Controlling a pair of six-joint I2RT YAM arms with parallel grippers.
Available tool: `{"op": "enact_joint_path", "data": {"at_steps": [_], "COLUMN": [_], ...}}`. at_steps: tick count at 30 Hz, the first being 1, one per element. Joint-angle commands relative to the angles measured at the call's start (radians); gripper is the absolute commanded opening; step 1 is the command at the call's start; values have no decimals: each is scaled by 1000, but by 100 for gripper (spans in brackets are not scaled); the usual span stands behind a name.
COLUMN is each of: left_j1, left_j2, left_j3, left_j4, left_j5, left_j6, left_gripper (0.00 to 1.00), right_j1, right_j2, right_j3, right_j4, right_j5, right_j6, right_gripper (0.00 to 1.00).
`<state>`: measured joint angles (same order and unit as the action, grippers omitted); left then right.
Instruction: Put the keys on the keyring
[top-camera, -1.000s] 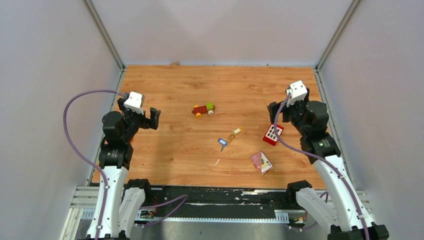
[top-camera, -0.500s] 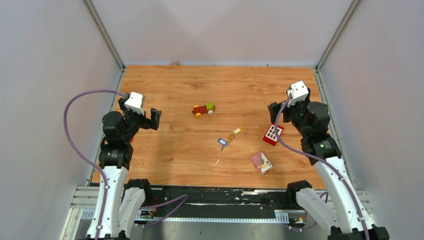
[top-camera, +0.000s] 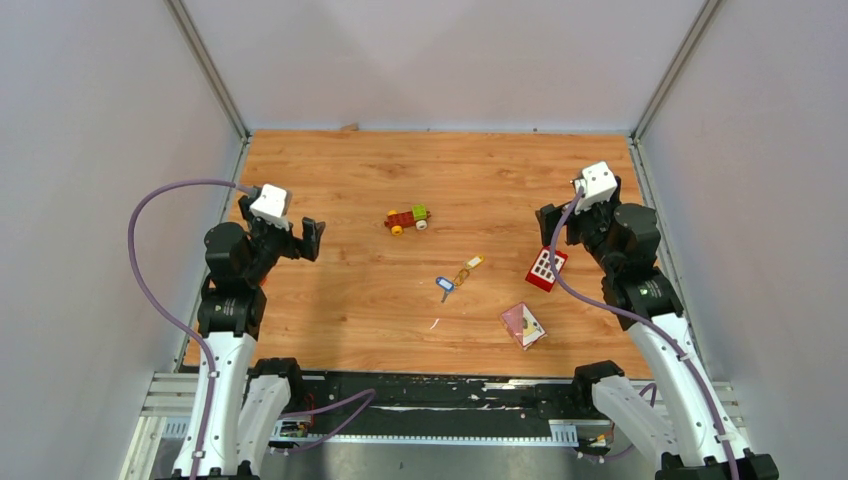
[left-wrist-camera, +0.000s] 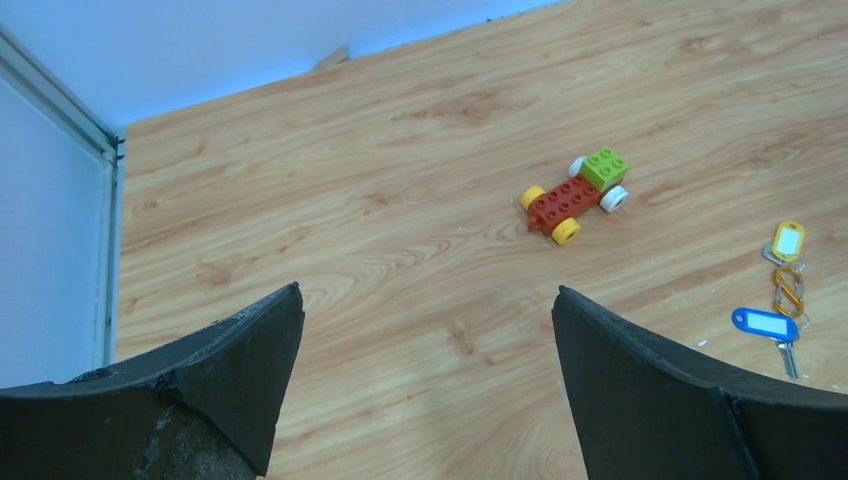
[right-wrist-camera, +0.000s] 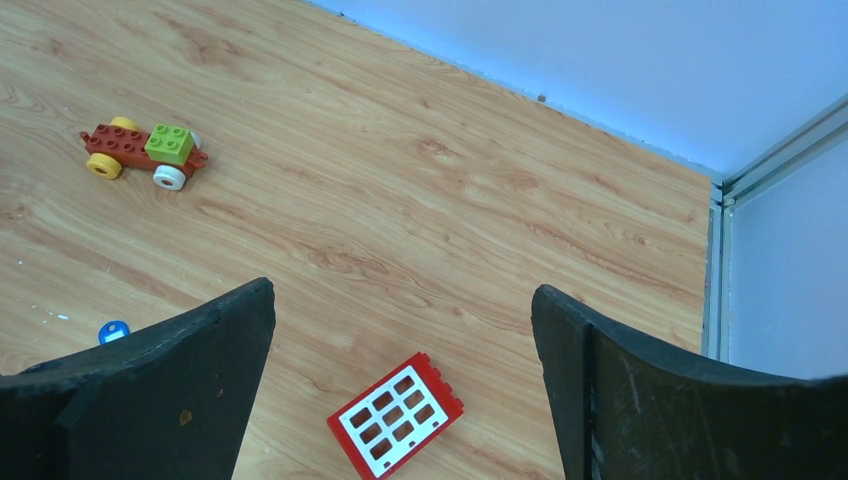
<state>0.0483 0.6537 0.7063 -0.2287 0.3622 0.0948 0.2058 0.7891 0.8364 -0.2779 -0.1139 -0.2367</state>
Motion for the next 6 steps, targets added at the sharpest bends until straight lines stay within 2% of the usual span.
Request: {"op": "enact_joint_path", "data": {"at_steps": [1, 6], "left_j1": [5, 6], "left_j2": [-5, -4], "left_j3": [8, 10], "left_j4": [5, 3], "left_j5": [20, 20], "left_j6": [10, 10], "left_gripper": [100, 100], "right_j1": [-3, -3], "right_j2": [-16, -16], "right_j3": [1, 1], "right_j4": [43, 42], "right_j5": [5, 8], "right_j6": [-3, -4], "right_gripper": [100, 100]}}
